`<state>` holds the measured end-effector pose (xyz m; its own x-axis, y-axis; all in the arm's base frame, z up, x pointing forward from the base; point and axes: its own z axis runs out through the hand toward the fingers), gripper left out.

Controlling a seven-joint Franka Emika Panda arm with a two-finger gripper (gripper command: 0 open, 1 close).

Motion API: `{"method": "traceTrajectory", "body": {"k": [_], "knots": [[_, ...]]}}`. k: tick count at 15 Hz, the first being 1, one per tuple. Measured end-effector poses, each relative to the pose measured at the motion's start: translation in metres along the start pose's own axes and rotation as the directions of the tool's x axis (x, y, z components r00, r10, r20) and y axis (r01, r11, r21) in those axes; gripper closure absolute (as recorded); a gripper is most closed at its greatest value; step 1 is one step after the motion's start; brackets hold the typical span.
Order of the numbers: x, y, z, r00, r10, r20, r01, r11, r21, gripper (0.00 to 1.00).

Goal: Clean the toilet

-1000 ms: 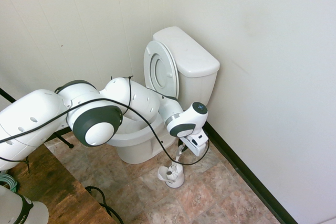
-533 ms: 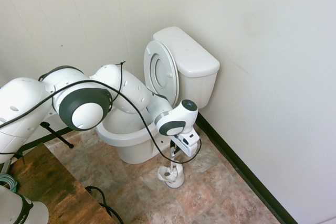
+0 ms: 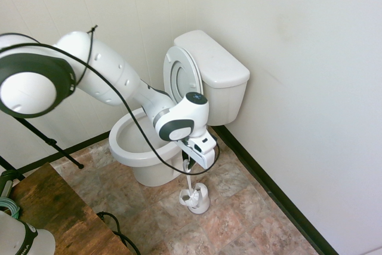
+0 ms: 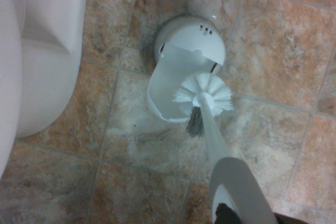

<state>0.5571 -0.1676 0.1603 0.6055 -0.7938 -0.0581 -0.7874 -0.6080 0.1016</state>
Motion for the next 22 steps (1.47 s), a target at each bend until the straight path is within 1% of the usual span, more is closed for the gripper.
{"method": "traceTrajectory", "body": {"k": [3,6,9,11,13,15,18,20,21,22], "knots": [[-0.032,0.017,-0.056,1.0,-0.002,-0.013,0.002,1.0,0.001,1.0],[-0.057,0.023,-0.132,0.998,-0.019,-0.056,0.02,1.0,0.006,1.0],[-0.098,0.009,-0.207,0.993,-0.038,-0.11,0.041,0.999,0.02,1.0],[-0.139,-0.003,-0.252,0.989,-0.054,-0.136,0.06,0.997,0.038,1.0],[-0.18,-0.015,-0.288,0.984,-0.079,-0.16,0.091,0.994,0.066,1.0],[-0.211,-0.034,-0.305,0.981,-0.101,-0.168,0.116,0.99,0.08,1.0],[-0.239,-0.074,-0.323,0.975,-0.126,-0.182,0.148,0.982,0.114,1.0],[-0.255,-0.103,-0.328,0.973,-0.146,-0.177,0.17,0.976,0.132,1.0],[-0.262,-0.125,-0.323,0.972,-0.165,-0.165,0.188,0.973,0.134,1.0],[-0.261,-0.125,-0.324,0.972,-0.164,-0.165,0.187,0.973,0.136,1.0]]}}
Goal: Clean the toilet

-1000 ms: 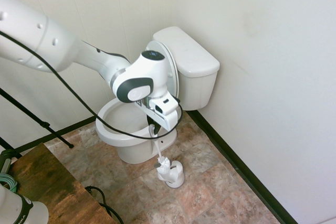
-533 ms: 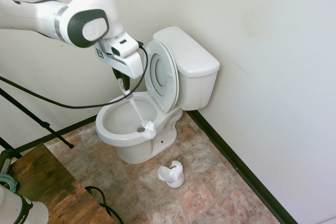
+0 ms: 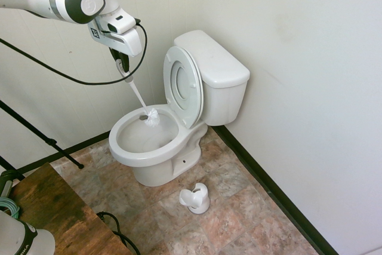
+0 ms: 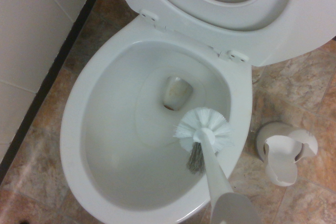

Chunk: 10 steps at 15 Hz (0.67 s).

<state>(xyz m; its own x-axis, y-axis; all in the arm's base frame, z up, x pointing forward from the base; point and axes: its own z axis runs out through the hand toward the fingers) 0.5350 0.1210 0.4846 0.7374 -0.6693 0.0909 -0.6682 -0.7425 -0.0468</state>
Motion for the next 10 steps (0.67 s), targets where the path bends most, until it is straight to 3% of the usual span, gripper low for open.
{"method": "traceTrajectory", "body": {"k": [6,10], "knots": [[-0.001,-0.018,-0.003,1.0,0.005,-0.015,-0.005,1.0,0.021,1.0],[0.008,-0.074,0.056,1.0,0.002,0.007,-0.002,1.0,0.001,1.0]]}}
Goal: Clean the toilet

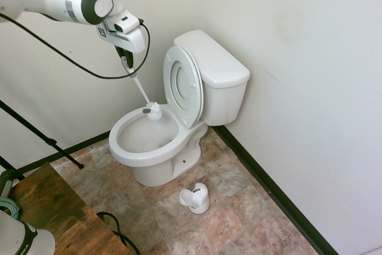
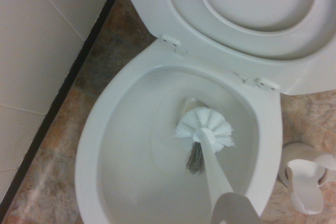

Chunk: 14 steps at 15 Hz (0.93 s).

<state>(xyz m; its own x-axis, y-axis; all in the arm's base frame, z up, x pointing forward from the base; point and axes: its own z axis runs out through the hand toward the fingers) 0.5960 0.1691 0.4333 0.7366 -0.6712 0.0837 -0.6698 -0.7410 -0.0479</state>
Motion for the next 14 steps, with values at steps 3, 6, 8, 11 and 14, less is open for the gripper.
{"method": "traceTrajectory", "body": {"k": [3,6,8,11,14], "knots": [[0.02,-0.027,0.053,1.0,0.007,0.03,-0.007,1.0,-0.019,1.0],[0.038,-0.045,0.1,0.999,0.018,0.038,-0.017,0.999,-0.027,1.0],[0.046,-0.055,0.129,0.999,0.022,0.042,-0.02,0.999,-0.036,1.0],[0.059,-0.067,0.166,0.999,0.028,0.045,-0.026,0.999,-0.045,1.0],[0.062,-0.082,0.199,0.998,0.026,0.051,-0.024,0.998,-0.052,1.0]]}}
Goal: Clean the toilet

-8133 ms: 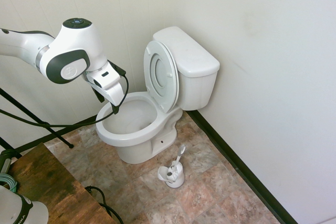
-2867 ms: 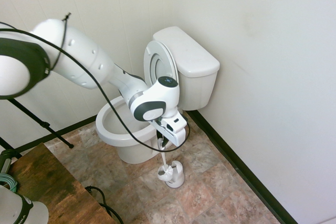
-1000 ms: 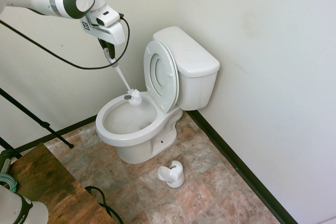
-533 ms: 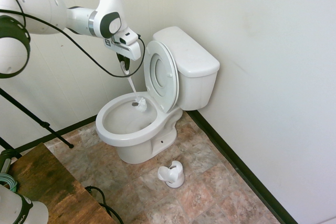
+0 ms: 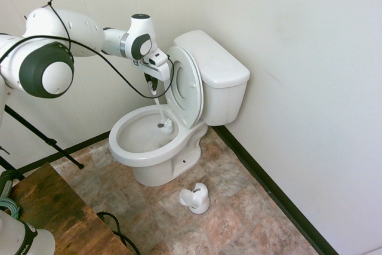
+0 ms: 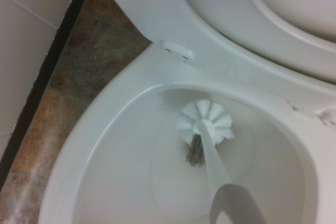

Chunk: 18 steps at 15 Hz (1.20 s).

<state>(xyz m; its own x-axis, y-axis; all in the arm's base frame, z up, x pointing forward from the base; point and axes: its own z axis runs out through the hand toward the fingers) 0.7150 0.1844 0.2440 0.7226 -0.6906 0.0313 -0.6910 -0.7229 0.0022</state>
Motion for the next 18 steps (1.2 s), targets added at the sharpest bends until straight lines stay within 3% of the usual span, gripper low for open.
{"method": "traceTrajectory", "body": {"k": [5,11,18], "knots": [[-0.005,-0.021,0.031,1.0,-0.015,0.007,0.015,0.999,-0.031,1.0],[-0.055,-0.049,0.036,0.996,-0.093,0.009,0.093,0.994,-0.051,1.0],[-0.077,0.004,0.052,0.987,-0.16,0.016,0.161,0.975,-0.155,1.0]]}}
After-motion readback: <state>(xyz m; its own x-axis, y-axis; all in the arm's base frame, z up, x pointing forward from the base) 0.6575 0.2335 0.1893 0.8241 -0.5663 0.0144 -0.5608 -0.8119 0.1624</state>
